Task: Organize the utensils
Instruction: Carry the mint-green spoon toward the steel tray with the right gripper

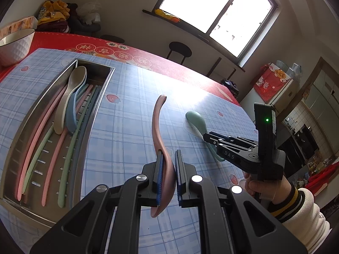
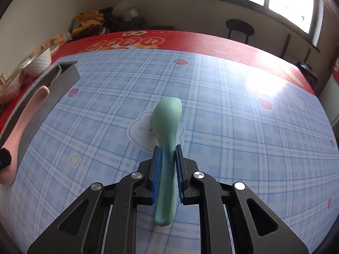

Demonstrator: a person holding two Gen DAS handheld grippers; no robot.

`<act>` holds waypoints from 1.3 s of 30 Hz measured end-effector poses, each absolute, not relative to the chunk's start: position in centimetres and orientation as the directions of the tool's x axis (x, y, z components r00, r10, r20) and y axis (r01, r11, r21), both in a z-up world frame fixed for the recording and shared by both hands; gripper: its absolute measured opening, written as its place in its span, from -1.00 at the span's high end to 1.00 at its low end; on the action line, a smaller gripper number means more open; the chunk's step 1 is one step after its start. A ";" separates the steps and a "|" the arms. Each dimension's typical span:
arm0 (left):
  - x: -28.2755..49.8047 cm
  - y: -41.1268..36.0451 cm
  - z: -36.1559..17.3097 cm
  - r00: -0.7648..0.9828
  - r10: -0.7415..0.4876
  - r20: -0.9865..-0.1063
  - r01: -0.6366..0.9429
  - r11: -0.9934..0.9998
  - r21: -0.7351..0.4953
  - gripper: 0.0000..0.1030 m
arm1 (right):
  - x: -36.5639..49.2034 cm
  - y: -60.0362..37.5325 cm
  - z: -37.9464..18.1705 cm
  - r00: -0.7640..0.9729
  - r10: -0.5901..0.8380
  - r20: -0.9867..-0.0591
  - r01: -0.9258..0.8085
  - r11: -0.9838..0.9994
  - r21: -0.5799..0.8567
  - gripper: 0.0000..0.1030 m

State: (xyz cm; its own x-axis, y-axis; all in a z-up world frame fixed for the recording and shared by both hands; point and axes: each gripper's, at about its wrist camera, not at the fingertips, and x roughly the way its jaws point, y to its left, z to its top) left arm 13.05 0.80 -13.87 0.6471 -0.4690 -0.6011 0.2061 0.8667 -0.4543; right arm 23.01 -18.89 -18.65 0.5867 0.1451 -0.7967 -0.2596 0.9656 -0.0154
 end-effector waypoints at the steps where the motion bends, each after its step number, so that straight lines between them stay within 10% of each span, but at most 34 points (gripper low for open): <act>1: 13.0 0.8 -13.9 0.646 -0.469 -0.602 0.205 0.867 -0.455 0.80 | 22.9 -18.7 -18.6 0.589 0.141 -0.796 -0.267 0.963 -0.027 0.73; 17: 13.0 1.3 -14.0 0.649 -0.472 -0.597 0.191 0.861 -0.472 0.80 | 20.8 -14.0 -18.5 0.621 0.019 -0.783 -0.370 0.888 -0.272 0.71; 39: 12.5 2.3 -13.5 0.654 -0.486 -0.580 0.193 0.848 -0.493 0.80 | 21.8 -13.5 -18.0 0.549 0.180 -0.816 -0.415 0.906 -0.080 0.61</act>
